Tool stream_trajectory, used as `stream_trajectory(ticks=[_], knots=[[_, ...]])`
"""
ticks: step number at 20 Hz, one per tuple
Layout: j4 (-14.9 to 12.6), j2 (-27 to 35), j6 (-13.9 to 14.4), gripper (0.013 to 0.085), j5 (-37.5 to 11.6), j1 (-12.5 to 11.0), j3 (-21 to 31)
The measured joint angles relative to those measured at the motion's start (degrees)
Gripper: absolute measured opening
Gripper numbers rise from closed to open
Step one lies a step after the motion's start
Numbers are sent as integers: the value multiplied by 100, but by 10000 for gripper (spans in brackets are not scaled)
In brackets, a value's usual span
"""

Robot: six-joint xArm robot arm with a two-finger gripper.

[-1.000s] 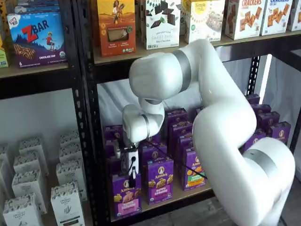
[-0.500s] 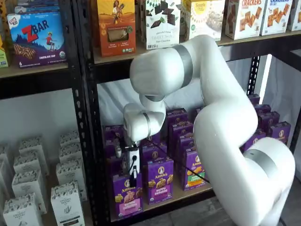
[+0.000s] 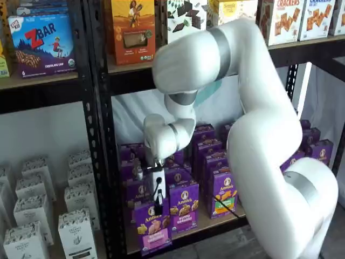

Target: Pick up the purple box with a pink patch in the middle, on the bottom shelf, the first box from the left

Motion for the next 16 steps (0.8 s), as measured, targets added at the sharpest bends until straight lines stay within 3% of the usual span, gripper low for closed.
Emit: stream_trajectory(ticks=[4, 10, 16], knots=[[-17, -567, 5, 330, -189, -5, 725], [145, -1479, -230, 330, -340, -91, 1690], [-149, -2403, -22, 330, -50, -161, 2362]])
